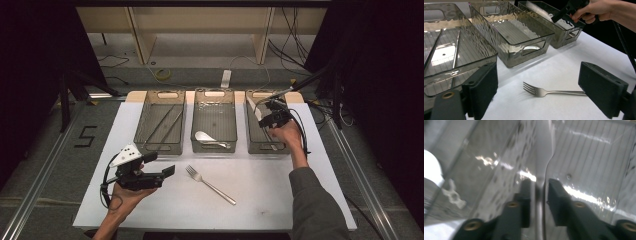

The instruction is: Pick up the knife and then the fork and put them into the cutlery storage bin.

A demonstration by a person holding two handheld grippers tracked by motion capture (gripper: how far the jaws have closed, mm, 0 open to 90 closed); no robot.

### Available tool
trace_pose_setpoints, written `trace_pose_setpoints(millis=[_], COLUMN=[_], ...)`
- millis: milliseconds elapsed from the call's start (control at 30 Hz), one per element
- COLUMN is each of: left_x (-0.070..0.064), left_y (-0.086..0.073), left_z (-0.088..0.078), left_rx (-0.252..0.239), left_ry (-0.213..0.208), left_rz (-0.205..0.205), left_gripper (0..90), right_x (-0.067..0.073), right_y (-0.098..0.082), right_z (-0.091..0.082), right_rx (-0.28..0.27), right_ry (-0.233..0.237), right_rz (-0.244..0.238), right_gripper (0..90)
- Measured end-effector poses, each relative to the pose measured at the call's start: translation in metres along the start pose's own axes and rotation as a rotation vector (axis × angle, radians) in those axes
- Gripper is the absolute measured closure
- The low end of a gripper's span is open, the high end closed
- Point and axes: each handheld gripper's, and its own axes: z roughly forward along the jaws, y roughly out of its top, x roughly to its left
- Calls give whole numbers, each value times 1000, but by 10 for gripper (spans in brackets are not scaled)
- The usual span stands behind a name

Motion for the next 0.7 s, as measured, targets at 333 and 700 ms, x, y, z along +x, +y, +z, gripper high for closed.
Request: trace_pose_setpoints(millis=[333,700], left_x=[0,-1], left_y=[0,0], left_z=[0,0], left_rx=[2,2], left_ry=[-1,3], left_rz=[1,0], left_gripper=[155,155], right_x=[18,77], right_y=[2,-16], right_z=[-20,-50], right_rx=[-49,-46], right_ry=[60,177], right_rz=[-84,-287], right_gripper=[534,372])
